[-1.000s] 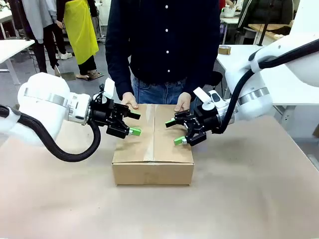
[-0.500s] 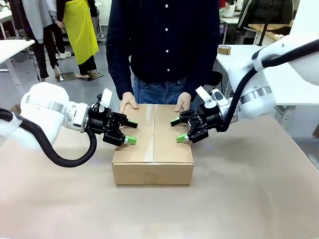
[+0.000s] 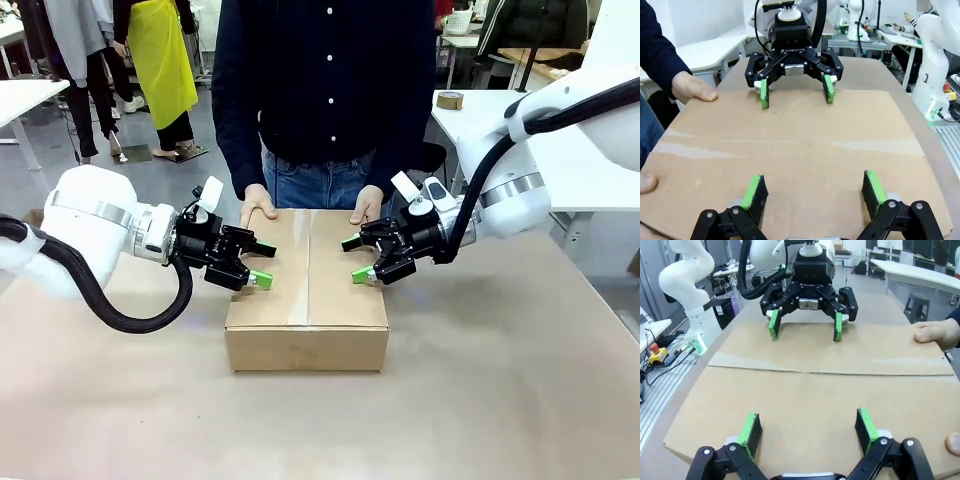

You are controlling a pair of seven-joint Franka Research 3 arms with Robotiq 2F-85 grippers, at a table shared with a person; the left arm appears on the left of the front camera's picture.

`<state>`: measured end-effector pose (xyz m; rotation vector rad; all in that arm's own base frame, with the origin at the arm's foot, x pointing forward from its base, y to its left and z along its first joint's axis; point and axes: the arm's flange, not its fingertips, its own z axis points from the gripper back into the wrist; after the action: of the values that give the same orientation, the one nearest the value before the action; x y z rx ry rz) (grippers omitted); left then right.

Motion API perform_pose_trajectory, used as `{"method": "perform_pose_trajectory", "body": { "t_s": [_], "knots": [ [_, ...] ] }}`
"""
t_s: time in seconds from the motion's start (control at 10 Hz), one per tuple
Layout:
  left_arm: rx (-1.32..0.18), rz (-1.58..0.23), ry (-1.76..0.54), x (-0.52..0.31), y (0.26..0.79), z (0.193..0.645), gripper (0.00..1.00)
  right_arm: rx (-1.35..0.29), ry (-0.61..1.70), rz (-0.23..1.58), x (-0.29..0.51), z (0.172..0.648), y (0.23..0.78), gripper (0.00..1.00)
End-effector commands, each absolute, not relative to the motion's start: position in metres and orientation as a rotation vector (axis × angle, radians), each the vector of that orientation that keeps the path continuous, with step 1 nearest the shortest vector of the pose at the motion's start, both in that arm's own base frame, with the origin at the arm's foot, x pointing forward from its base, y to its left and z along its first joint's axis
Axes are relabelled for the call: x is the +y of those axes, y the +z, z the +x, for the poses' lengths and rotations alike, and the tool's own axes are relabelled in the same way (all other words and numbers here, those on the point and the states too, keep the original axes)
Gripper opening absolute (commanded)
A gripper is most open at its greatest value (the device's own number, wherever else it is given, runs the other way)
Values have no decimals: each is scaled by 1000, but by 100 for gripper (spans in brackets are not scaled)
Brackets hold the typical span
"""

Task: Pack the gift set into the box.
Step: Press and hold the closed box until the human finishes sealing it.

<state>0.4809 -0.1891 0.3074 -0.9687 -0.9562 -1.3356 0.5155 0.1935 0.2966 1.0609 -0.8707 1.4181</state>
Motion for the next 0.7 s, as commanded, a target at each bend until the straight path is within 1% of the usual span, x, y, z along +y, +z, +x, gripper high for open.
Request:
{"method": "perform_pose_trajectory", "body": {
  "t_s": [0.0,0.6],
  "knots": [
    [-961,-941,-1354,-190,306,478,100,-872,1430,1062,194,514,295,100],
    [-961,-941,-1354,-190,306,478,100,-872,1430,1062,194,514,295,100]
  ]
}}
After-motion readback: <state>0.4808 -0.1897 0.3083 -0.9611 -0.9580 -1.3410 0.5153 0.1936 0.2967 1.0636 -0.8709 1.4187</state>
